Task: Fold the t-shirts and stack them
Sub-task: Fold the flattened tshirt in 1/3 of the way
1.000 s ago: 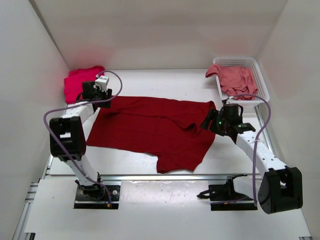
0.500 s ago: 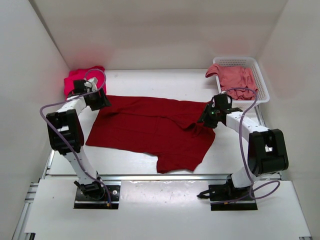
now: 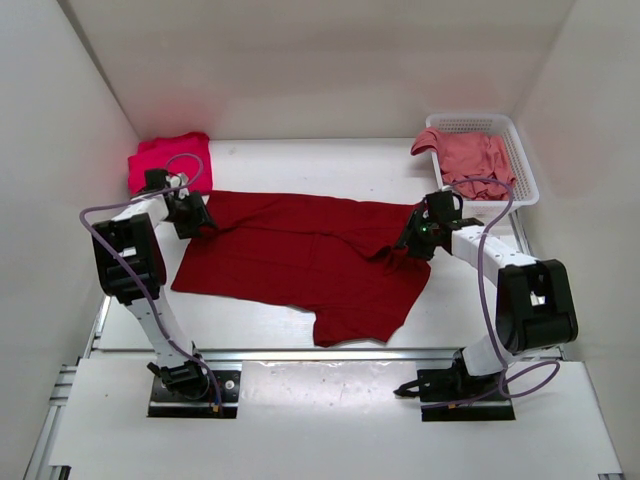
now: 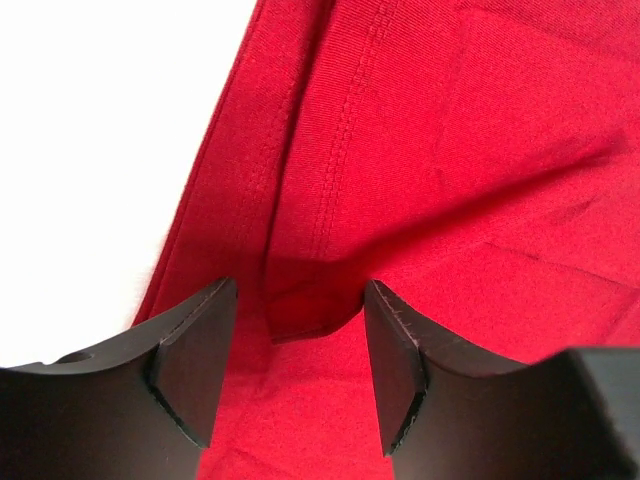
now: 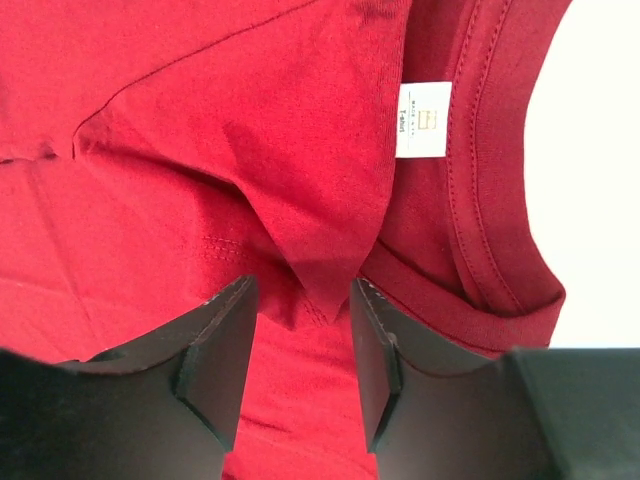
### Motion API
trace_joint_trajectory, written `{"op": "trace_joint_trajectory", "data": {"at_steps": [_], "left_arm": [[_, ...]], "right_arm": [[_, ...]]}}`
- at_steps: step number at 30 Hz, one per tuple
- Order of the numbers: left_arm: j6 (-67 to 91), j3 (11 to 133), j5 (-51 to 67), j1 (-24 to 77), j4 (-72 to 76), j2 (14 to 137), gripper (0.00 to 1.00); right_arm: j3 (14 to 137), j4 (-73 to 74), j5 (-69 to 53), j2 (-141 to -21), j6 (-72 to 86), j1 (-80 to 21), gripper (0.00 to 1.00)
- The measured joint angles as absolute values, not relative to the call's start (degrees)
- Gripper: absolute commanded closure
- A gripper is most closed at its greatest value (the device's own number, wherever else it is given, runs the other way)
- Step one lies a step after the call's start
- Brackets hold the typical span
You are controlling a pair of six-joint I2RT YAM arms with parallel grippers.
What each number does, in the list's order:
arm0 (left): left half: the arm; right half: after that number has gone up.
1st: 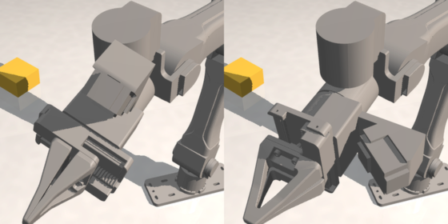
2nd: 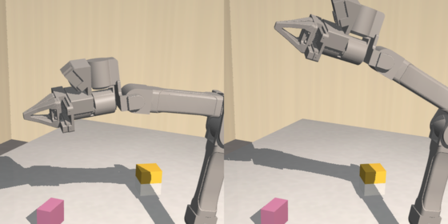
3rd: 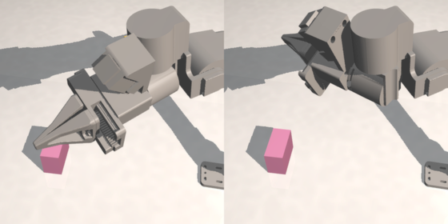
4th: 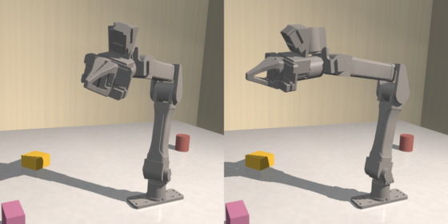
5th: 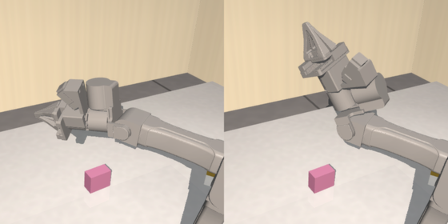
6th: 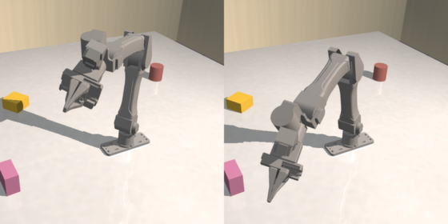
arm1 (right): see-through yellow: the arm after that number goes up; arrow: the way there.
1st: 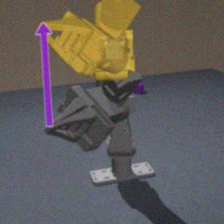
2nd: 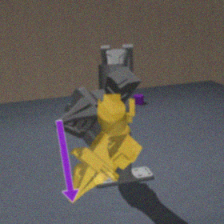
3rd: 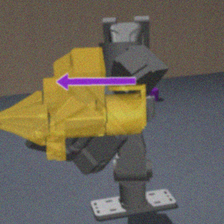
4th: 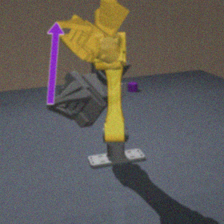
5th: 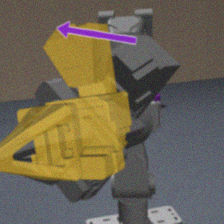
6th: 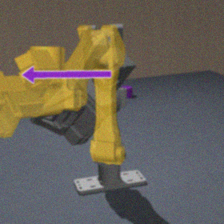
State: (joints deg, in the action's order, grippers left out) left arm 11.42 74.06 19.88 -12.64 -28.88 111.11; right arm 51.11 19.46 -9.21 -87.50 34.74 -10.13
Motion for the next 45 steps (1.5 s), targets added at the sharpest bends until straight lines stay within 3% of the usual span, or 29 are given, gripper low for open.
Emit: {"op": "trace_joint_trajectory", "data": {"at_steps": [6, 9, 12, 20, 36, 38, 45], "left_arm": [[12.5, 74.0, 20.4, -13.3, -28.8, 111.1, 0.4], [12.5, 74.0, 20.7, -12.9, -28.3, 111.1, 0.59], [12.2, 74.0, 21.0, -12.0, -28.1, 111.2, 0.85], [10.2, 74.8, 20.7, -12.3, -28.3, 111.3, 0.98], [5.5, 78.2, 17.9, -11.4, -27.4, 111.3, 0.94], [5.4, 78.1, 17.5, -11.7, -27.4, 111.3, 0.82], [6.2, 75.5, 17.5, -14.1, -29.2, 111.2, 0.6]], "right_arm": [[50.5, 19.5, -9.2, -87.0, 35.0, -10.5, 0.55], [50.5, 19.2, -9.2, -87.0, 35.0, -10.6, 0.54], [50.5, 19.2, -9.3, -87.2, 35.2, -10.6, 0.54], [47.8, 19.0, -9.1, -86.6, 36.8, -10.0, 0.54], [46.5, 13.1, -13.1, -89.5, 39.3, -8.4, 0.58], [46.5, 13.9, -13.1, -89.7, 39.3, -8.2, 0.58], [46.3, 14.1, -13.3, -89.5, 39.3, -7.7, 0.58]]}}
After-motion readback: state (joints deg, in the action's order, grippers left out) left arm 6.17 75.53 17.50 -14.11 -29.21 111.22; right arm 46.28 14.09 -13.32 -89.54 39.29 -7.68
